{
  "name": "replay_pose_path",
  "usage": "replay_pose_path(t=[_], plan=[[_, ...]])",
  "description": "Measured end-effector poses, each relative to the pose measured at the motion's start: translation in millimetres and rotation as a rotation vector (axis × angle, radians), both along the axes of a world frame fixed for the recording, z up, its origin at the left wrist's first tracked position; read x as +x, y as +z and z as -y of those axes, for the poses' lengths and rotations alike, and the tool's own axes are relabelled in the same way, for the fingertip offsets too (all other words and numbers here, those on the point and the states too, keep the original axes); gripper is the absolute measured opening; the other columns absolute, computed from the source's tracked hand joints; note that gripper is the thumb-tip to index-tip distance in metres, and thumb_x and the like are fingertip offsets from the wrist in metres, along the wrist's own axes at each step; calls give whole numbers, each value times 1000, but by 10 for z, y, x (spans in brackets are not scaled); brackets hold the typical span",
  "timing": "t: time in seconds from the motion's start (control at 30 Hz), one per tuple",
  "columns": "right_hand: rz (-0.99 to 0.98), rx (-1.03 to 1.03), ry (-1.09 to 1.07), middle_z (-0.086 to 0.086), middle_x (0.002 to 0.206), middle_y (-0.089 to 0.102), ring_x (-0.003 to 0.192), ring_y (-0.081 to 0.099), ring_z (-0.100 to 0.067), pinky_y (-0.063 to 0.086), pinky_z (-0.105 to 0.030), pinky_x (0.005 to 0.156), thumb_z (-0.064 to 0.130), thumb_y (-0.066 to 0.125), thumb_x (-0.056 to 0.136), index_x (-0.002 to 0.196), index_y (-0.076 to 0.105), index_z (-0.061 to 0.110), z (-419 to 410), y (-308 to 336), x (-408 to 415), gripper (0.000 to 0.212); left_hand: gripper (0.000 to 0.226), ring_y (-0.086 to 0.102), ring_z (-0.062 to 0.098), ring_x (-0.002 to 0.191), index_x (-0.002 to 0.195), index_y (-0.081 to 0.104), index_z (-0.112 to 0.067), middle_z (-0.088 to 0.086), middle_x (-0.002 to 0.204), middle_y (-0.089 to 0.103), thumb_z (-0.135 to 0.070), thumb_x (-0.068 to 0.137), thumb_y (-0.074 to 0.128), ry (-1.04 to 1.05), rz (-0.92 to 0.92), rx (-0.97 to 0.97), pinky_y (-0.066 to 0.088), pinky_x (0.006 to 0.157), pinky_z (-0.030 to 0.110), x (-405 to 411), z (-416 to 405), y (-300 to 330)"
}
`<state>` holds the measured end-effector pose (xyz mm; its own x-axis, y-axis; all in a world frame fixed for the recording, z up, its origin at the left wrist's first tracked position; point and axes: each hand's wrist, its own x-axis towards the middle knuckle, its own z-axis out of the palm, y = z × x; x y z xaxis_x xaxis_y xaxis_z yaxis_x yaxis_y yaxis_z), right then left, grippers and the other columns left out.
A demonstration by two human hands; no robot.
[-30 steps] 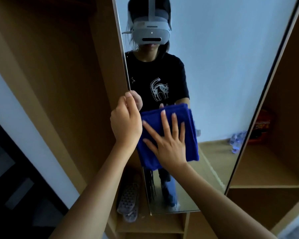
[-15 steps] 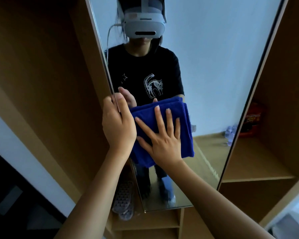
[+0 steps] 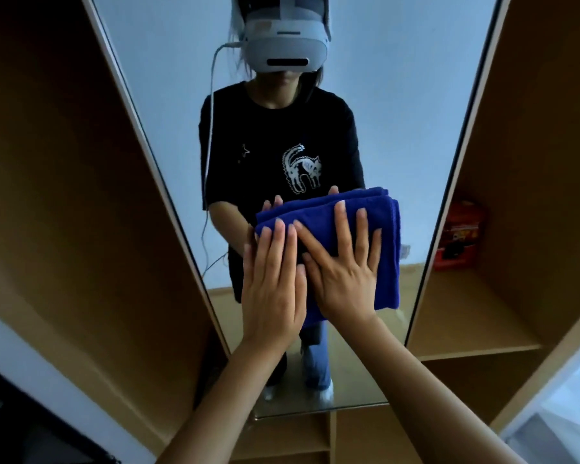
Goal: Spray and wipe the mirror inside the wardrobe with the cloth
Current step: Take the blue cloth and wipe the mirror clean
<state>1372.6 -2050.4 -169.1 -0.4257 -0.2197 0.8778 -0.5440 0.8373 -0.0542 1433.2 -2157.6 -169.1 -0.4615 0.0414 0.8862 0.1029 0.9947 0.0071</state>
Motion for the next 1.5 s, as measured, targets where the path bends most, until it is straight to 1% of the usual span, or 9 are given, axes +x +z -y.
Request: replay_pose_path(t=[0.17, 0.3, 0.6, 0.73, 0.87, 1.0, 1.2, 1.4, 1.5], plan=[[12, -33, 33, -5, 160, 9, 149, -17, -20, -9, -43, 122, 51, 20, 102, 154, 8, 38, -359, 17, -173, 54, 60, -6, 22, 149, 152, -3, -6, 10, 159, -6, -34, 105, 21, 122, -7, -168, 2, 122, 40, -257, -168, -69], [23, -78, 46, 0, 160, 7, 150, -15, -13, -9, -36, 122, 46, 16, 104, 156, -1, 31, -567, 21, -266, 56, 61, -8, 23, 149, 152, -4, -4, 11, 160, -15, -36, 106, 19, 123, -33, -213, 3, 121, 41, -410, -243, -66], [-37, -137, 22, -1, 158, 10, 151, -6, -16, -5, -38, 122, 41, 29, 100, 152, 14, 26, -707, 211, -388, 56, 63, -9, 22, 149, 151, -5, -3, 11, 160, -16, -35, 105, 23, 99, -107, -302, 7, 120, 43, -565, -394, 208], [-112, -201, 21, -8, 160, 17, 149, 10, -25, -2, -41, 122, 41, 24, 104, 154, 14, 24, -668, 774, -464, 54, 60, -10, 20, 149, 149, 8, 1, 18, 156, 12, -33, 104, 29, 95, -198, -257, 4, 120, 43, -647, -446, 836], [-153, -234, 25, -12, 160, 23, 149, 14, -26, 1, -41, 122, 41, 24, 104, 154, 19, 22, -646, 1027, -474, 54, 57, 14, 30, 144, 146, 22, 5, 23, 151, 29, -31, 103, 33, 144, -245, -266, 6, 119, 43, -653, -443, 1101], [-163, -196, 36, -10, 160, 20, 149, 10, -23, 0, -40, 122, 40, 25, 104, 154, 18, 22, -668, 777, -498, 53, 61, -12, 19, 148, 149, 9, 2, 19, 152, 15, -33, 103, 29, 144, -229, -229, 2, 120, 42, -642, -446, 824], [-56, -100, 24, -2, 161, 9, 150, -12, -14, -5, -40, 122, 43, 23, 104, 152, 19, 23, -731, -207, -425, 52, 68, -9, 24, 149, 151, -7, -3, 11, 160, -16, -36, 104, 29, 107, -103, -269, 9, 121, 45, -552, -435, -175], [18, -88, 54, -8, 158, 14, 150, -12, -14, -7, -40, 122, 45, 22, 104, 153, 18, 23, -747, -464, -385, 54, 69, -9, 26, 149, 151, -5, 0, 15, 160, -13, -39, 104, 29, 170, -43, -317, 4, 122, 43, -496, -413, -427], [14, -117, 77, -8, 158, 12, 150, -2, -22, -9, -39, 121, 46, 19, 104, 153, 15, 23, -733, -313, -368, 55, 71, -11, 25, 148, 151, -4, 0, 19, 157, 6, -39, 104, 32, 162, -49, -370, 8, 121, 43, -511, -354, -264]])
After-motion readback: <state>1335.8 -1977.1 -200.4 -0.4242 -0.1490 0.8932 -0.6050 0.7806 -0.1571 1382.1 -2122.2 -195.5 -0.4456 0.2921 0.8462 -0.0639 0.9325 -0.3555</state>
